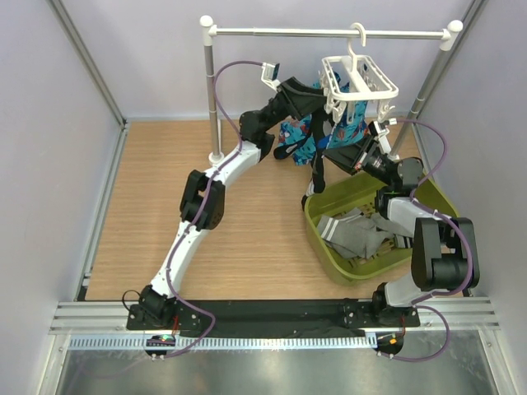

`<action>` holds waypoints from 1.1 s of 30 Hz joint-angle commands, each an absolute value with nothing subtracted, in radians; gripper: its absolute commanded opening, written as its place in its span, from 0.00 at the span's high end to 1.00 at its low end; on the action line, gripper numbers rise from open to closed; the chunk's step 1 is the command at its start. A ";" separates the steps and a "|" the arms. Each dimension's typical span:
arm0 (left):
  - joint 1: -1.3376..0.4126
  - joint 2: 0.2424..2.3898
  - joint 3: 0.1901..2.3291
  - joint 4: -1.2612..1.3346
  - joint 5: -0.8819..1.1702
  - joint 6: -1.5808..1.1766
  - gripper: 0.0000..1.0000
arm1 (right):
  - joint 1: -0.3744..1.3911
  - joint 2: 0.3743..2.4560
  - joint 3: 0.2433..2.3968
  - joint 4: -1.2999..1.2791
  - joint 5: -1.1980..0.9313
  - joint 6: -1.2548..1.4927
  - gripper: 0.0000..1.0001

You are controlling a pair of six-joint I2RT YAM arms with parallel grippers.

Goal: Remove the socks clipped to the hanger

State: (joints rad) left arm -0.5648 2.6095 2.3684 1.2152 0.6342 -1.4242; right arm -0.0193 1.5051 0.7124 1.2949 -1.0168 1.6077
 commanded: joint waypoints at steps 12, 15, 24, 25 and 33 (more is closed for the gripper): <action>-0.580 2.611 2.430 1.183 0.598 -1.388 0.39 | -0.003 1.462 0.750 1.554 -1.043 1.625 0.99; -0.580 2.611 2.434 1.183 0.591 -1.396 0.40 | 0.000 1.462 0.749 1.552 -1.046 1.624 0.99; -0.581 2.606 2.434 1.186 0.572 -1.411 0.58 | 0.000 1.453 0.746 1.552 -1.054 1.620 0.99; -0.581 2.603 2.436 1.186 0.571 -1.414 0.65 | 0.000 1.454 0.746 1.554 -1.054 1.620 0.99; -0.581 2.577 2.424 1.163 0.575 -1.440 1.00 | 0.000 1.454 0.744 1.552 -1.051 1.620 0.99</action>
State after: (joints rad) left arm -0.5812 2.6095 2.3898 1.1538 0.5827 -1.4326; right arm -0.0071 1.4982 0.7162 1.2980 -1.0374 1.6184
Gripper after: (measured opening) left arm 0.091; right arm 0.034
